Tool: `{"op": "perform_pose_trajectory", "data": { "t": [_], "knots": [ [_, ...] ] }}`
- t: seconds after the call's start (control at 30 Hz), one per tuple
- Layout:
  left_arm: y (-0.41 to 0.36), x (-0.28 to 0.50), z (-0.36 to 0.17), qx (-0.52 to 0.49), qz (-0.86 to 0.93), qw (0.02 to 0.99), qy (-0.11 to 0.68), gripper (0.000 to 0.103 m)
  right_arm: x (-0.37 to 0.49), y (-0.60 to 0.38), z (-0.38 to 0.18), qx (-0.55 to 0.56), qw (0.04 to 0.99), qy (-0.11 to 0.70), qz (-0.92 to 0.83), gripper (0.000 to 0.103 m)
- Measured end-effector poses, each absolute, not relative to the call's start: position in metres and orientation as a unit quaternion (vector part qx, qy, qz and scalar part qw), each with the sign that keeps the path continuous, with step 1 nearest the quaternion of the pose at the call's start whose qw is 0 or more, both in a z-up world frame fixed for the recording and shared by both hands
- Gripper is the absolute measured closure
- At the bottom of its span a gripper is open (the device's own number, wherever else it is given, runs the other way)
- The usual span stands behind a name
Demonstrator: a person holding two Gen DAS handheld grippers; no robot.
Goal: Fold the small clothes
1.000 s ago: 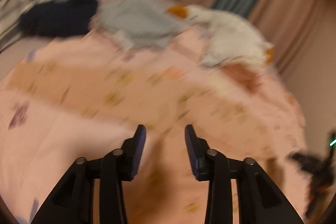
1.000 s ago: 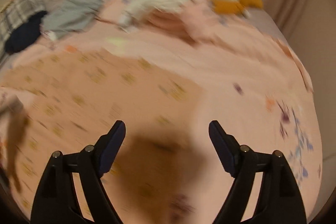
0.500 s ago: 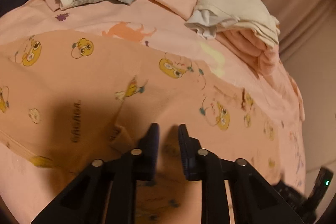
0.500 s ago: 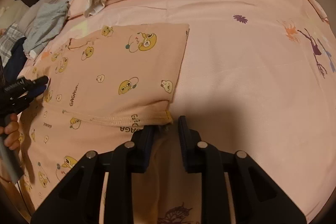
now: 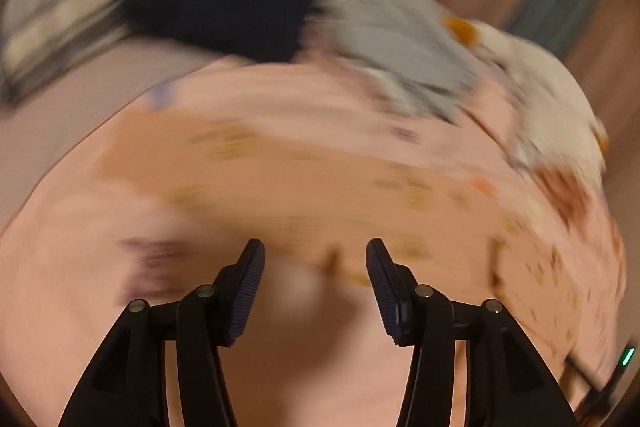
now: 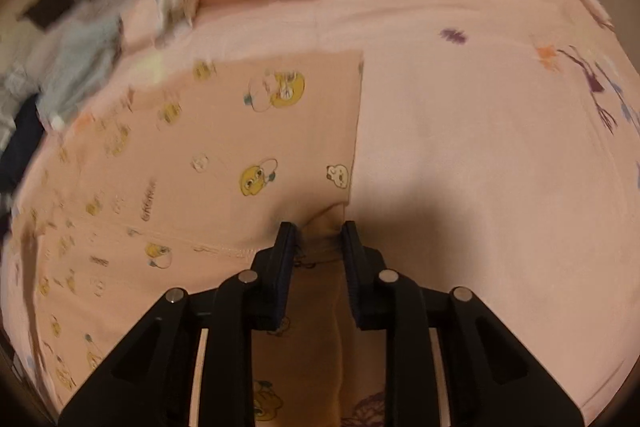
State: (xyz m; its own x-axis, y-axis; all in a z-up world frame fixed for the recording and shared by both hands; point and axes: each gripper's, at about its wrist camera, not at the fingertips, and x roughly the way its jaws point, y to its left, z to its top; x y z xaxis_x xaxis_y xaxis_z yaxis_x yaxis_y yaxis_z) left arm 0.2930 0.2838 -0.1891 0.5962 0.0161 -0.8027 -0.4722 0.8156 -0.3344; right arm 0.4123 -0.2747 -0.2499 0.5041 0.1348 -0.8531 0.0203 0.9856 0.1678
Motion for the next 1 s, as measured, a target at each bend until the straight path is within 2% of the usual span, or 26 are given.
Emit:
{"op": "perform_pose_trajectory", "data": {
  "t": [0.1, 0.17, 0.2, 0.33, 0.4, 0.43, 0.47, 0.53, 0.73, 0.9, 1.0],
  "knots": [
    [0.354, 0.266, -0.210, -0.400, 0.175, 0.807, 0.398, 0.052, 0.411, -0.269, -0.251, 0.056, 0.856, 0.513, 0.027, 0.066],
    [0.388, 0.252, -0.226, -0.487, 0.178, 0.777, 0.357, 0.040, 0.413, -0.269, -0.250, 0.053, 0.851, 0.522, 0.029, 0.062],
    [0.398, 0.251, -0.234, -0.518, 0.178, 0.762, 0.347, 0.036, 0.413, -0.269, -0.250, 0.055, 0.849, 0.525, 0.029, 0.059],
    [0.417, 0.257, -0.250, -0.576, 0.157, 0.745, 0.296, 0.036, 0.404, -0.269, -0.249, 0.073, 0.846, 0.528, 0.029, 0.046],
    [0.420, 0.270, -0.247, -0.559, 0.162, 0.758, 0.295, 0.039, 0.399, -0.266, -0.248, 0.068, 0.844, 0.531, 0.027, 0.045],
    [0.417, 0.278, -0.243, -0.530, 0.178, 0.770, 0.309, 0.068, 0.397, -0.265, -0.247, 0.065, 0.842, 0.534, 0.028, 0.045],
    [0.414, 0.288, -0.239, -0.487, 0.208, 0.779, 0.334, 0.089, 0.395, -0.265, -0.246, 0.065, 0.841, 0.537, 0.030, 0.045],
    [0.402, 0.306, -0.230, -0.405, 0.246, 0.795, 0.379, 0.093, 0.390, -0.271, -0.242, 0.081, 0.834, 0.544, 0.035, 0.045],
    [0.318, 0.336, -0.154, -0.266, 0.175, 0.874, 0.366, 0.093, 0.366, -0.299, -0.222, 0.115, 0.840, 0.529, 0.029, 0.045],
    [0.178, 0.366, -0.081, -0.236, 0.014, 0.911, 0.337, 0.093, 0.346, -0.316, -0.206, 0.135, 0.849, 0.509, 0.044, 0.046],
    [0.068, 0.388, -0.070, -0.225, -0.076, 0.905, 0.354, 0.093, 0.335, -0.328, -0.195, 0.143, 0.858, 0.492, 0.040, 0.045]
  ]
}}
